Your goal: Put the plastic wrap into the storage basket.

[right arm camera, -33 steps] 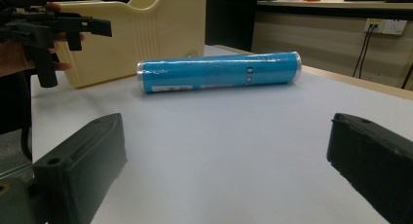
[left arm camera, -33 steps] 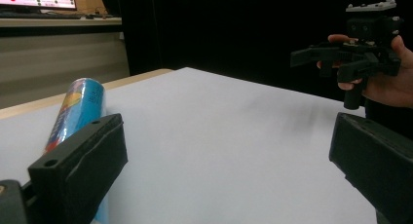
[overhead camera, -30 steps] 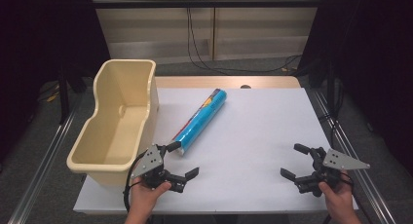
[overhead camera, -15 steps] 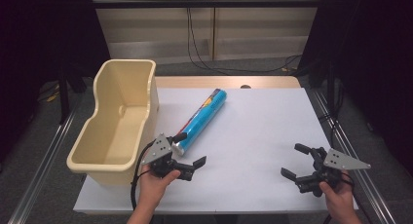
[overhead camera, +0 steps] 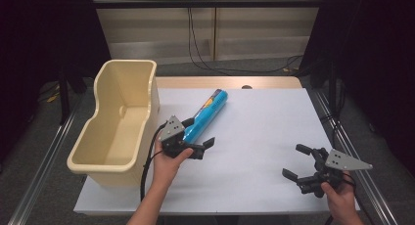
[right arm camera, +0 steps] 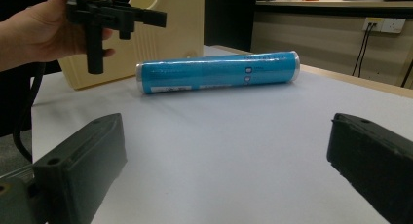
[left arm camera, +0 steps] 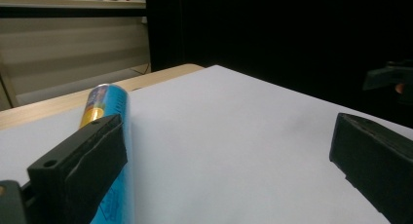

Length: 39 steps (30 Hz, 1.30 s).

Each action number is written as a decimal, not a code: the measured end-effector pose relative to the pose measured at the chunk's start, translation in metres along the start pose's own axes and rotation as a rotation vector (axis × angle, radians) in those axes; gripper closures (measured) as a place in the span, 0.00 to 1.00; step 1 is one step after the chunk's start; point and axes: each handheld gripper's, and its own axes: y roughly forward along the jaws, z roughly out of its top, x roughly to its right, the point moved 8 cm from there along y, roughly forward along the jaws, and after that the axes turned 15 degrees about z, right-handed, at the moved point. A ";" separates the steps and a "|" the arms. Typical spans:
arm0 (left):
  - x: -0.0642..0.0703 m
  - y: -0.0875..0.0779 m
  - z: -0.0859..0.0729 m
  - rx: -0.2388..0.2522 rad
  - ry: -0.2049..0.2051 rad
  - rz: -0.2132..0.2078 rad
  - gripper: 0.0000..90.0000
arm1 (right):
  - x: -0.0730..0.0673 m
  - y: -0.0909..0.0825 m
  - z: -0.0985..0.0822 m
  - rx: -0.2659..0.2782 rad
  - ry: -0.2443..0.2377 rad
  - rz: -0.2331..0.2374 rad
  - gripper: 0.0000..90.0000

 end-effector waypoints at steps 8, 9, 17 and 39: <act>-0.009 0.026 0.009 -0.045 0.007 0.036 0.00 | 0.000 0.000 0.000 -0.003 -0.003 0.001 0.00; -0.010 0.031 0.011 -0.053 0.008 0.042 0.00 | 0.000 0.001 0.000 -0.004 -0.003 0.002 0.00; -0.021 0.048 0.020 -0.074 0.017 0.078 0.01 | -0.001 0.001 0.000 -0.006 -0.005 0.009 0.01; -0.051 0.097 0.014 -0.432 0.059 0.176 0.00 | 0.000 0.003 -0.001 -0.010 -0.003 0.014 0.01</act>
